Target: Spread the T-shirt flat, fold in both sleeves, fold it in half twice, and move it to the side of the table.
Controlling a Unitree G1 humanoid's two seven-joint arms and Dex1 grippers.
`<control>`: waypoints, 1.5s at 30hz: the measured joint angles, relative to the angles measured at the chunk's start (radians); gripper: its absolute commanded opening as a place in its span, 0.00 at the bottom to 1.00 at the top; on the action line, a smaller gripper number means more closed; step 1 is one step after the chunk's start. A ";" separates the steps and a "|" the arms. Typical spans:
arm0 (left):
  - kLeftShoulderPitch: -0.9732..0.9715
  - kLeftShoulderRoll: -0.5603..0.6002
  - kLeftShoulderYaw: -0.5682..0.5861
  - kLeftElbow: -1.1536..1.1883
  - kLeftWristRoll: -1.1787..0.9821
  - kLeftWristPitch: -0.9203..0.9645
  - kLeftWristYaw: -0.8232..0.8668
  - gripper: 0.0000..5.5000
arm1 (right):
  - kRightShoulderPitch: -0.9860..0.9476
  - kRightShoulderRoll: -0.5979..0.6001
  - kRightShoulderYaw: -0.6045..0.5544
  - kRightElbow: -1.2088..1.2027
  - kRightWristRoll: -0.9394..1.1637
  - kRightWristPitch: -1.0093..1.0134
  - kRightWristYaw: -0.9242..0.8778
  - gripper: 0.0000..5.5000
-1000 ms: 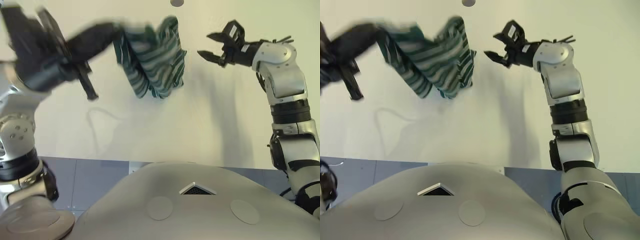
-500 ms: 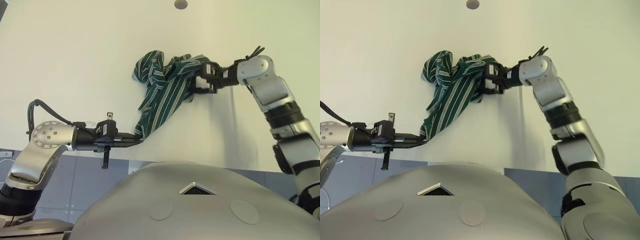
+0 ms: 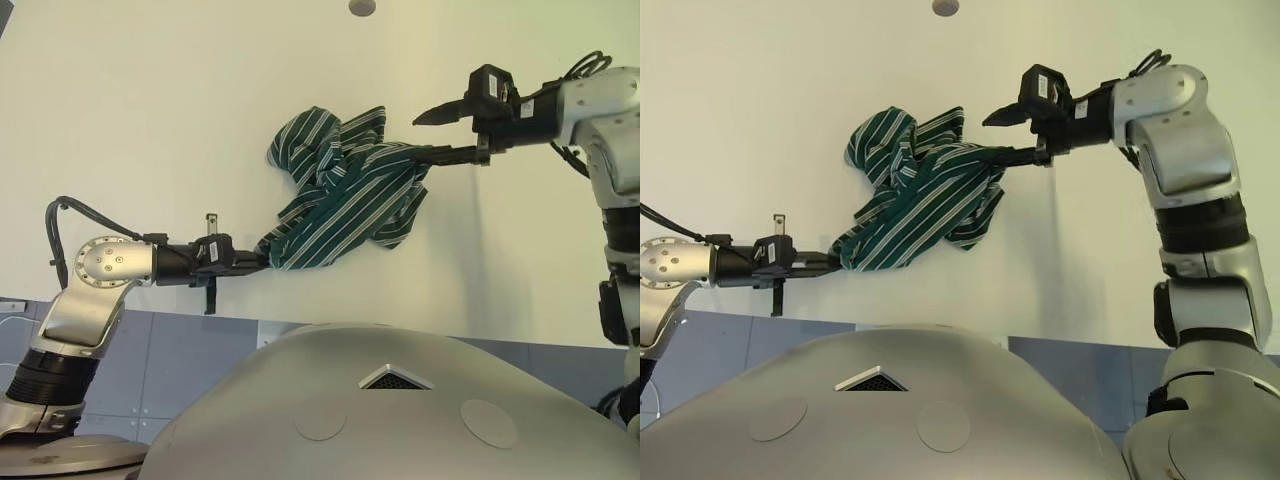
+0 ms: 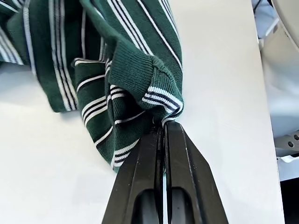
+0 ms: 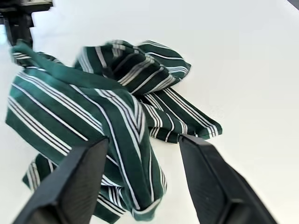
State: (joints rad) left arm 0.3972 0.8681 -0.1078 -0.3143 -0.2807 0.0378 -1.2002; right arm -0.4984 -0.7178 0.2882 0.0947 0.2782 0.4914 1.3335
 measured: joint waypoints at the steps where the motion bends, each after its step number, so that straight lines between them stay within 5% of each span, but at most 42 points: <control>1: -0.001 0.000 -0.006 0.001 0.000 0.000 0.000 0.00 | -0.019 0.016 0.011 0.048 0.005 0.002 0.037 0.44; 14: -0.037 -0.001 -0.016 0.011 -0.017 0.008 -0.005 0.00 | -0.059 0.062 0.088 0.237 -0.082 -0.075 0.142 0.00; 17: -0.068 -0.017 0.004 -0.002 -0.074 0.042 0.001 0.00 | -0.059 0.067 0.059 0.237 -0.065 -0.080 0.140 0.00; 21: -0.335 -0.129 0.087 -0.009 -0.239 0.145 0.116 0.00 | -0.194 0.036 -0.130 0.252 0.050 -0.040 0.143 0.00; 29: -1.122 -0.210 0.120 0.506 -0.116 0.072 0.310 0.00 | -0.555 -0.017 -0.282 0.573 0.023 -0.260 -0.060 0.00; 38: -1.898 -0.275 0.034 1.355 0.293 -0.345 0.590 0.00 | -1.073 0.016 -0.384 1.030 -0.124 -0.662 -0.499 0.00; 42: -1.925 -0.294 0.035 1.404 0.294 -0.450 0.491 0.00 | -0.995 0.028 -0.384 0.971 -0.117 -0.674 -0.369 0.00; 45: -1.663 -0.312 0.016 1.219 0.242 -0.480 0.321 0.00 | -0.708 0.032 -0.394 0.739 -0.045 -0.587 -0.277 0.00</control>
State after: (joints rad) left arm -1.2658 0.5565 -0.0919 0.9046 -0.0387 -0.4421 -0.8797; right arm -1.2062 -0.6857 -0.1056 0.8341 0.2328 -0.0952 1.0568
